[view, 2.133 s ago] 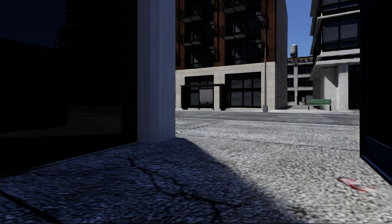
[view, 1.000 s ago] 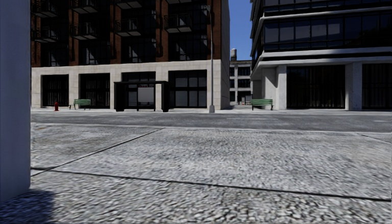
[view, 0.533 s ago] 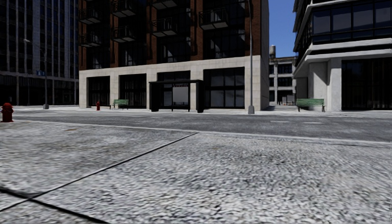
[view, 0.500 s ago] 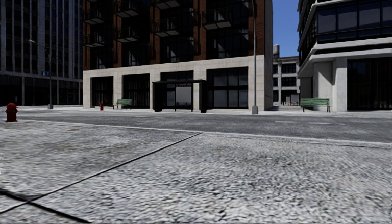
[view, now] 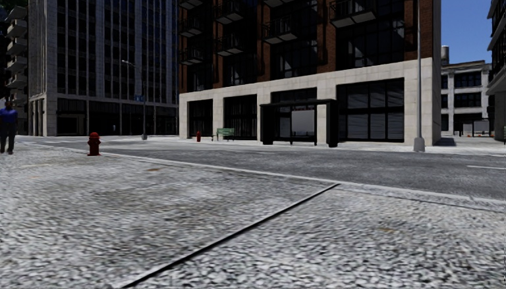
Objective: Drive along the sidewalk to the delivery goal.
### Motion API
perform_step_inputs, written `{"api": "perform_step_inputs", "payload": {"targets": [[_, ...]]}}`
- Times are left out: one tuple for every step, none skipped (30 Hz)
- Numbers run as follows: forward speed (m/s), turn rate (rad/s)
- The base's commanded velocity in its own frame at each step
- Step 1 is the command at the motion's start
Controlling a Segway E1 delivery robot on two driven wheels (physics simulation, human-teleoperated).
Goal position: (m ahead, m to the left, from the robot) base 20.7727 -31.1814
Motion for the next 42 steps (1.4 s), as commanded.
{"api": "perform_step_inputs", "payload": {"targets": [[2.00,0.63],[2.00,0.63],[2.00,0.63],[2.00,0.63],[2.00,0.63],[2.00,0.63],[2.00,0.63],[2.00,0.63],[2.00,0.63],[2.00,0.63],[2.00,0.63],[2.00,0.63],[2.00,0.63],[2.00,0.63],[2.00,0.63],[2.00,0.63],[2.00,0.63],[2.00,0.63],[2.00,0.63],[2.00,0.63],[2.00,0.63],[2.00,0.63],[2.00,0.63],[2.00,0.63],[2.00,0.63],[2.00,0.63],[2.00,0.61],[2.00,0.41],[2.00,0.41],[2.00,0.04],[2.00,0.00],[2.00,0.00],[2.00,0.00],[2.00,0.00],[2.00,0.00],[2.00,0.00],[2.00,0.00],[2.00,0.00],[2.00,0.00],[2.00,0.00],[2.00,0.00],[2.00,0.00]]}}
